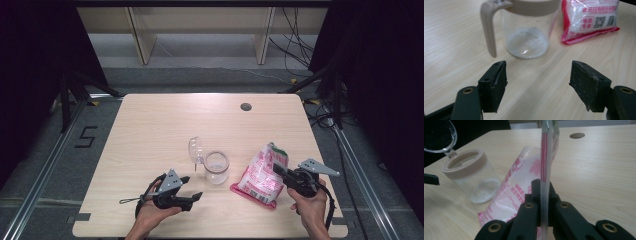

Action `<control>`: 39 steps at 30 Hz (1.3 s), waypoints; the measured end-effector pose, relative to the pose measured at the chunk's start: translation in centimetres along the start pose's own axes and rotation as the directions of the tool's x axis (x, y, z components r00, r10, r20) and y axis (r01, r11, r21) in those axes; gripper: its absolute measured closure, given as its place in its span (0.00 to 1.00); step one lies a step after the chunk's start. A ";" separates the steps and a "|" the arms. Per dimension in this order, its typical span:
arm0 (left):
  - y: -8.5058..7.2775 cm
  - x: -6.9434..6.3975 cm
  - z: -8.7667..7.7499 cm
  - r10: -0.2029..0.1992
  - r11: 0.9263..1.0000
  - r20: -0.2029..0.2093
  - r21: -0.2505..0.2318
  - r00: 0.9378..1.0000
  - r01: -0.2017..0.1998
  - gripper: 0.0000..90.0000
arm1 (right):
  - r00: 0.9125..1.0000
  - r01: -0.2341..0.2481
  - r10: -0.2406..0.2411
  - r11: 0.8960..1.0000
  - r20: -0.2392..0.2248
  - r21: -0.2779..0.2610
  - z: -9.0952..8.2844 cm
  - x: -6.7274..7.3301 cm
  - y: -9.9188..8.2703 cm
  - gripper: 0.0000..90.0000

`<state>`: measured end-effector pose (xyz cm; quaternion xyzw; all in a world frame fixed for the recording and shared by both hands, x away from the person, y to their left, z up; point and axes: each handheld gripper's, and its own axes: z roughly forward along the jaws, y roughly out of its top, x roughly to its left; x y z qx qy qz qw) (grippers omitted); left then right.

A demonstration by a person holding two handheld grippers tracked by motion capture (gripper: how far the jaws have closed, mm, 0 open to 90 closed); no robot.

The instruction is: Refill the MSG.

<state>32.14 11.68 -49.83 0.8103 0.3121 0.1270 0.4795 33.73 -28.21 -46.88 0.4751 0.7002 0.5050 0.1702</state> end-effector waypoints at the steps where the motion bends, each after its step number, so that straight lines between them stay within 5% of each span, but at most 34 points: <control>1: 0.0 -0.2 0.1 0.003 1.000 -0.002 0.002 1.000 -0.003 0.33 | 1.000 -0.025 0.025 1.000 -0.006 -0.011 -0.1 0.3 0.0 1.00; 2: 0.0 -0.3 0.1 0.013 1.000 -0.006 0.012 1.000 -0.013 0.33 | 0.999 0.031 -0.031 0.999 -0.008 -0.029 -0.2 0.1 0.2 1.00; 4: 0.0 -0.4 0.2 0.018 1.000 0.003 0.020 1.000 -0.018 0.33 | 1.000 0.001 -0.002 0.999 -0.026 -0.043 -0.6 0.7 0.4 1.00; 5: 0.0 -0.7 0.3 0.000 1.000 0.011 -0.002 1.000 0.000 0.33 | 0.999 0.041 -0.042 0.997 -0.022 -0.066 -0.5 0.6 0.6 1.00; 7: 0.1 -0.7 0.3 0.005 1.000 0.011 0.005 1.000 -0.005 0.33 | 0.999 0.015 -0.016 0.999 -0.029 -0.049 -1.0 1.2 0.8 1.00; 8: 0.1 -0.7 0.2 0.013 1.000 0.008 0.011 1.000 -0.013 0.33 | 0.998 0.051 -0.053 0.996 -0.024 -0.071 -0.8 1.0 0.9 1.00; 13: 0.5 -1.1 0.2 0.018 1.000 0.001 0.000 1.000 -0.018 0.33 | 0.995 -0.015 0.008 0.997 -0.096 -0.080 -1.3 1.3 1.6 1.00; 17: 1.0 -1.4 0.2 0.047 0.999 0.007 0.002 0.999 -0.047 0.33 | 0.993 0.045 -0.054 0.995 -0.102 -0.092 -1.1 1.9 2.3 1.00; 19: 1.0 -1.9 0.5 0.036 0.999 0.013 0.004 0.999 -0.036 0.33 | 0.994 0.024 -0.030 0.998 -0.105 -0.059 -1.3 2.6 2.8 1.00; 22: 1.0 -2.2 1.0 0.049 0.999 0.030 0.008 0.998 -0.049 0.32 | 0.988 0.087 -0.095 0.993 -0.119 -0.077 -1.0 3.1 3.7 1.00; 29: 1.3 -3.5 2.5 0.074 0.996 0.048 0.048 0.996 -0.076 0.32 | 0.979 0.152 -0.157 0.987 -0.131 -0.046 -0.5 4.3 5.7 1.00; 39: 2.4 -6.7 6.0 0.157 0.985 0.093 0.058 0.983 -0.163 0.32 | 0.965 0.238 -0.240 0.971 -0.106 -0.033 -1.4 5.3 7.9 1.00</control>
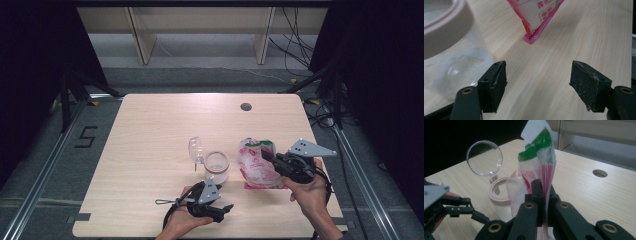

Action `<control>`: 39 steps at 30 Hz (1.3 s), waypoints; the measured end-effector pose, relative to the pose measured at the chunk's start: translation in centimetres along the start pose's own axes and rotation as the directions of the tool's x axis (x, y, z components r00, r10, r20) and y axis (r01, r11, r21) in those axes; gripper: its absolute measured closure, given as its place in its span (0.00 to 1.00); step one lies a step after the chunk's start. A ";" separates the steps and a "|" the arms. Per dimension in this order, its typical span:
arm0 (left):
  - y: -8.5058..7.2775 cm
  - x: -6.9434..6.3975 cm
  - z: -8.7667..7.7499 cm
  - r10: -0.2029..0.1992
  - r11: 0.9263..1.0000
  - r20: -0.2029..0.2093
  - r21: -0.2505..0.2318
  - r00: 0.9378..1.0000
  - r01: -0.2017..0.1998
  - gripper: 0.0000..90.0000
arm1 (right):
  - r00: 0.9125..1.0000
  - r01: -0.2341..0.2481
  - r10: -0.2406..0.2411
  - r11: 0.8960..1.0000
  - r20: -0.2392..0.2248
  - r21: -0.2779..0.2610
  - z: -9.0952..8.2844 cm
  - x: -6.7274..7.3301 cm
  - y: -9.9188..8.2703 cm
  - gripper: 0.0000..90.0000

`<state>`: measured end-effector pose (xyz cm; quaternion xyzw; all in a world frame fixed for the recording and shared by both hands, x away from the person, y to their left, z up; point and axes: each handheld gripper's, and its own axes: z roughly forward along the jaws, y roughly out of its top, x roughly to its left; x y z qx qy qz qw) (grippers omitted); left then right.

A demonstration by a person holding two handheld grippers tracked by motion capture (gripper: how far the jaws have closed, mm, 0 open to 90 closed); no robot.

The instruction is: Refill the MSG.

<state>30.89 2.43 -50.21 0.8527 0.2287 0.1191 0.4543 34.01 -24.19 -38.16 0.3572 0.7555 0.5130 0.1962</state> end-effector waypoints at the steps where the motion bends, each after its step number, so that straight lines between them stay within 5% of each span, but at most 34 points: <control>1: 0.2 -0.1 0.3 0.010 1.000 0.004 0.010 1.000 -0.010 0.32 | 1.000 -0.015 0.015 1.000 0.003 0.008 -0.2 0.1 0.2 1.00; 3: 0.5 -0.7 1.1 -0.016 1.000 0.006 -0.013 1.000 0.016 0.32 | 1.000 -0.013 0.013 1.000 0.009 0.009 -0.4 0.2 0.5 1.00; 4: 0.7 -0.7 1.4 -0.012 1.000 0.030 -0.004 0.999 0.012 0.32 | 0.999 0.039 -0.040 0.999 0.019 0.019 -0.6 0.0 0.6 1.00; 9: 1.5 -1.2 2.9 -0.025 1.000 0.030 -0.011 0.999 0.025 0.32 | 1.000 0.025 -0.025 1.000 0.018 0.004 -1.0 0.2 0.7 1.00; 12: 2.0 -1.3 3.3 -0.018 1.000 -0.008 -0.024 1.000 0.017 0.32 | 1.000 -0.017 0.017 1.000 -0.008 0.003 -1.5 0.3 1.1 1.00; 23: 3.7 -1.6 5.3 -0.052 0.995 -0.067 -0.088 0.996 0.046 0.36 | 0.999 0.052 -0.052 0.998 -0.005 -0.024 -2.6 1.1 3.9 1.00; 27: 4.2 -2.0 5.9 -0.020 0.996 -0.143 -0.094 0.989 0.006 0.42 | 0.998 0.053 -0.053 0.998 -0.012 -0.029 -2.6 1.4 4.3 1.00; 29: 4.3 -2.2 6.0 -0.042 0.993 -0.136 -0.112 0.990 0.027 0.46 | 0.997 0.067 -0.067 0.997 -0.023 -0.026 -2.5 1.6 4.5 1.00; 34: 4.3 -2.6 6.3 -0.009 0.991 -0.199 -0.136 0.980 -0.019 0.59 | 0.997 0.072 -0.073 0.997 -0.027 -0.017 -2.3 2.3 4.9 1.00; 39: 3.8 -2.6 6.3 -0.081 0.977 -0.219 -0.210 0.972 0.034 0.76 | 0.995 0.100 -0.100 0.995 -0.012 0.006 -1.6 2.7 5.4 1.00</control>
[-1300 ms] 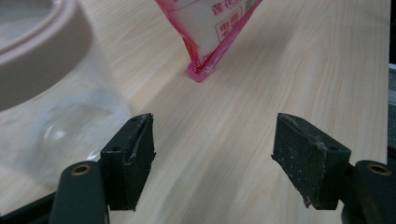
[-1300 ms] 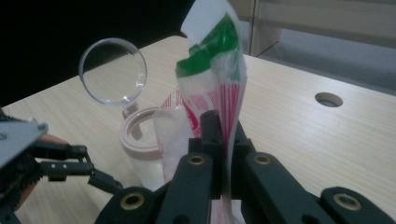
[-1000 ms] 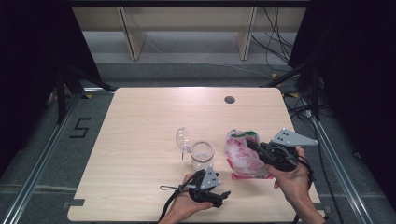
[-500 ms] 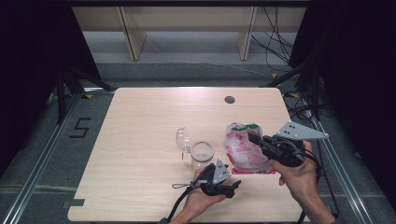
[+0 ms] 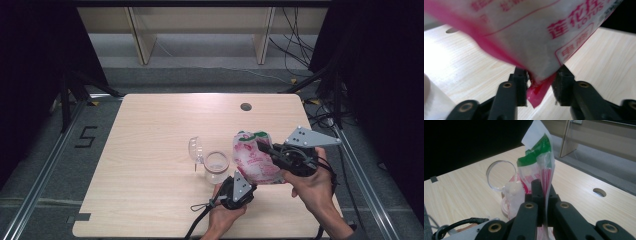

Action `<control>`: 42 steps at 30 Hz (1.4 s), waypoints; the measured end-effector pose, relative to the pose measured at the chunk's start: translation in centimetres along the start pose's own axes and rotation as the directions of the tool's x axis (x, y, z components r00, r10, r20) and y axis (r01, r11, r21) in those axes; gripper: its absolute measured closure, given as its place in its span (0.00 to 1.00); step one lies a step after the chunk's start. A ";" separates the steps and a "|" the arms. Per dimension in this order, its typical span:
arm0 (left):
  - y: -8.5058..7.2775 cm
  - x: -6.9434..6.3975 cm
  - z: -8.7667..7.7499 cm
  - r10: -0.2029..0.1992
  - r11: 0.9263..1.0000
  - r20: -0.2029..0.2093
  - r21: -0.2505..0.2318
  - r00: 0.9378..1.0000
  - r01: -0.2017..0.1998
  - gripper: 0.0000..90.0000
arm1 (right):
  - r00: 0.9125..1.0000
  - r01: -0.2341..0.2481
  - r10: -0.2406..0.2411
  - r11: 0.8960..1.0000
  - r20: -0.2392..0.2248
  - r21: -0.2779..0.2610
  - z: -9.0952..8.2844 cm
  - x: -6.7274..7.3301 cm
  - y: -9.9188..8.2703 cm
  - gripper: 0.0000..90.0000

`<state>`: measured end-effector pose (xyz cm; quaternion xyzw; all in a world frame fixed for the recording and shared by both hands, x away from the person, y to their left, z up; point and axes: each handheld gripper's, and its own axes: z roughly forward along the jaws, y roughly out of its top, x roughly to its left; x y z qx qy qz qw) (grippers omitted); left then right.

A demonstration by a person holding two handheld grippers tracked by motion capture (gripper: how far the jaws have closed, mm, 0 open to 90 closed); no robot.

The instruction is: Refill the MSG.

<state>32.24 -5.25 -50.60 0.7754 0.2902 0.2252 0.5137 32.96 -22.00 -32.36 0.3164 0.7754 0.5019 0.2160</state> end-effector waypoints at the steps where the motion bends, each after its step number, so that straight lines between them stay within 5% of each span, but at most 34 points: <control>1: -0.1 -0.1 -0.1 -0.006 1.000 -0.013 -0.007 1.000 0.006 0.77 | 1.000 -0.011 0.011 1.000 0.002 -0.006 0.2 0.0 0.0 1.00; 11: 0.1 0.1 0.1 -0.082 0.995 0.017 -0.050 0.997 0.082 0.78 | 1.000 0.001 -0.001 1.000 0.002 0.014 1.7 -0.6 1.4 1.00; 16: 0.0 0.2 0.5 -0.121 0.988 0.041 -0.094 0.992 0.125 0.79 | 1.000 0.000 0.000 1.000 -0.006 0.017 2.6 -0.8 2.0 1.00; 17: 0.0 0.0 0.5 -0.136 0.986 0.021 -0.100 0.991 0.137 0.79 | 1.000 0.009 -0.008 1.000 -0.012 0.014 2.7 -0.9 2.1 1.00; 20: 0.0 0.1 1.2 -0.148 0.981 0.057 -0.115 0.987 0.154 0.79 | 1.000 0.011 -0.011 1.000 0.003 0.008 3.4 -0.7 2.3 1.00; 27: 0.2 0.0 1.5 -0.140 0.982 0.039 -0.124 0.989 0.144 0.80 | 0.999 0.033 -0.032 0.998 -0.013 0.047 4.9 -0.3 2.9 1.00; 42: -0.1 0.2 1.6 -0.170 0.975 0.072 -0.129 0.983 0.178 0.80 | 0.998 0.055 -0.053 0.994 -0.026 0.092 7.9 0.6 3.1 1.00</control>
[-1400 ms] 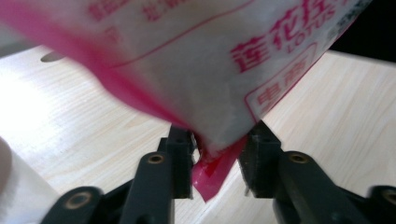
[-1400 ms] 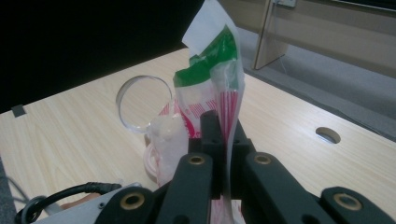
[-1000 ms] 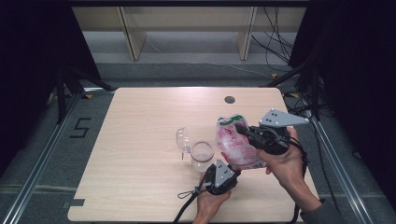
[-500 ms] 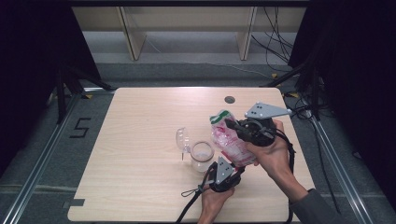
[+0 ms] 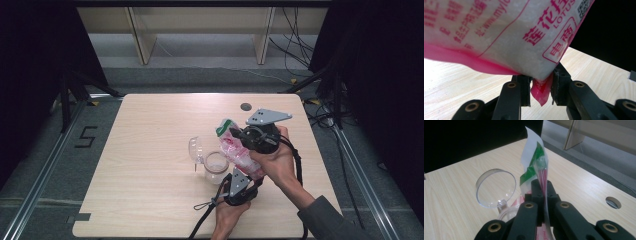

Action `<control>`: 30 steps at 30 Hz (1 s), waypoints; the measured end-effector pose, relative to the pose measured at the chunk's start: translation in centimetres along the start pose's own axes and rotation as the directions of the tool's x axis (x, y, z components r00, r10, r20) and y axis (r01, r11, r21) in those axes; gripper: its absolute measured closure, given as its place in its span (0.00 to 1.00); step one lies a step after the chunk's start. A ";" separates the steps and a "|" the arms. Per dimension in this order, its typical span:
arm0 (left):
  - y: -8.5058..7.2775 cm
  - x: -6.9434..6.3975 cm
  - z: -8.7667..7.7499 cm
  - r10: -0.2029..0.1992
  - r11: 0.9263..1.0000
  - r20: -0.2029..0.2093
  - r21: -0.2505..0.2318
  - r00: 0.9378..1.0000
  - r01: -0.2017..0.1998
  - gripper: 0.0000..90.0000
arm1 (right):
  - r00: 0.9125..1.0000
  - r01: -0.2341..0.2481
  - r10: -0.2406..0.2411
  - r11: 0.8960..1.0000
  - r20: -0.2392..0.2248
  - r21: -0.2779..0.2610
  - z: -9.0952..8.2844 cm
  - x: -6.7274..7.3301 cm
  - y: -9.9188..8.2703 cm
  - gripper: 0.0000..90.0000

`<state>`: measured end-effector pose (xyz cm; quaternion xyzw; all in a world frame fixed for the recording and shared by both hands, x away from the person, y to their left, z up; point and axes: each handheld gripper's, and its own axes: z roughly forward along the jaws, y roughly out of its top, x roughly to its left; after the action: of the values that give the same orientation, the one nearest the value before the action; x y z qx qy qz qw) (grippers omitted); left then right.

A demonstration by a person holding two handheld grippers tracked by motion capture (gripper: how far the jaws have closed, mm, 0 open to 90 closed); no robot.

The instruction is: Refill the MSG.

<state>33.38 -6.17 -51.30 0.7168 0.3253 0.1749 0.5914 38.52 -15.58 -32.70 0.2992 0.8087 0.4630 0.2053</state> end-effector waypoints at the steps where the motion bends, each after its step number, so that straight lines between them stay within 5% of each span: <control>1: 0.0 0.0 -0.1 0.001 1.000 0.002 0.002 1.000 -0.001 0.80 | 1.000 -0.008 0.008 1.000 -0.004 0.008 0.1 0.2 0.0 1.00; 7: 0.0 0.2 -0.1 -0.003 1.000 0.001 -0.005 1.000 0.003 0.80 | 0.999 0.037 -0.037 0.999 -0.005 0.018 0.9 0.5 0.3 1.00; 14: 0.0 0.2 0.0 -0.008 1.000 0.011 -0.008 1.000 0.008 0.80 | 1.000 0.015 -0.015 1.000 0.007 0.025 1.8 0.9 0.4 1.00; 22: -0.1 0.3 -0.1 0.004 1.000 0.023 -0.002 1.000 -0.004 0.81 | 0.999 0.034 -0.034 0.998 0.011 0.046 2.7 1.1 0.4 1.00; 30: -0.2 0.4 -0.1 -0.026 1.000 0.037 -0.013 0.999 0.026 0.81 | 0.998 0.059 -0.060 0.997 0.015 0.053 3.7 1.4 0.4 1.00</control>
<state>33.56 -5.79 -51.48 0.7117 0.3225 0.1562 0.6042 39.85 -12.16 -34.20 0.2842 0.8274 0.4326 0.2179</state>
